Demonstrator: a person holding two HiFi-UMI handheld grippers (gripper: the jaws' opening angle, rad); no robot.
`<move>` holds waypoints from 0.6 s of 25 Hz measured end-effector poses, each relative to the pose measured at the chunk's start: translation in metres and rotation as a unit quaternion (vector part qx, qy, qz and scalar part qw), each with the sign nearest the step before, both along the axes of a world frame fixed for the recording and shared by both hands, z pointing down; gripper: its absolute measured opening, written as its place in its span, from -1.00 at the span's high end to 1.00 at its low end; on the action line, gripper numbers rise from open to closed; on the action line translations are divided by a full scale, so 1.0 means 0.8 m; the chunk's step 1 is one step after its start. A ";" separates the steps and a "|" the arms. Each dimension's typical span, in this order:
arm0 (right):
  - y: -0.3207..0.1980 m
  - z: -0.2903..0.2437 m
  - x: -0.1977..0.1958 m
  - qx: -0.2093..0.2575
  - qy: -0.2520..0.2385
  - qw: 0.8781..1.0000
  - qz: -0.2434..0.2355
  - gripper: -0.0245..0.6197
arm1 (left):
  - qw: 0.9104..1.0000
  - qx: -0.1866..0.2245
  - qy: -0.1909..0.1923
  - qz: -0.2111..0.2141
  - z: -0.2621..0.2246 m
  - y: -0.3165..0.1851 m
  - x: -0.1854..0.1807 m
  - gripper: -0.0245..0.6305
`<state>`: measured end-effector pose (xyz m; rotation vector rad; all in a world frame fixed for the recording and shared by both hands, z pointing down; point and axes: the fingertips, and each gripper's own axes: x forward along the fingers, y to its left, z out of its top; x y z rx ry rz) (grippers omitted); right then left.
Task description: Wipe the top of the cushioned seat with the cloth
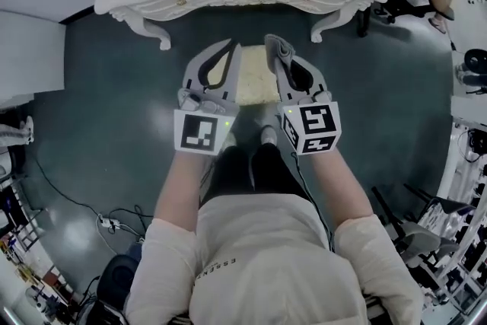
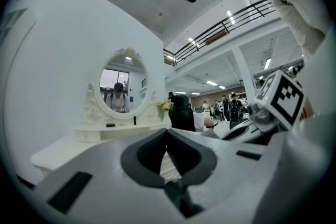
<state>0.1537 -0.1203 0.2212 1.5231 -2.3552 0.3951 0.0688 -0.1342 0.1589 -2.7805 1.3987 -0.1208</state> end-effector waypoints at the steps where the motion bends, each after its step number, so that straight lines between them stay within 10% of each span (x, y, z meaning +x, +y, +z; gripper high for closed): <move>1: -0.001 -0.018 -0.003 0.013 0.001 1.000 0.000 0.83 | 1.000 0.009 0.000 0.000 -0.015 -0.001 -0.003 0.92; 15: 0.012 -0.188 -0.028 0.153 0.015 0.988 -0.003 0.83 | 0.996 0.086 0.001 -0.012 -0.157 0.012 -0.040 0.92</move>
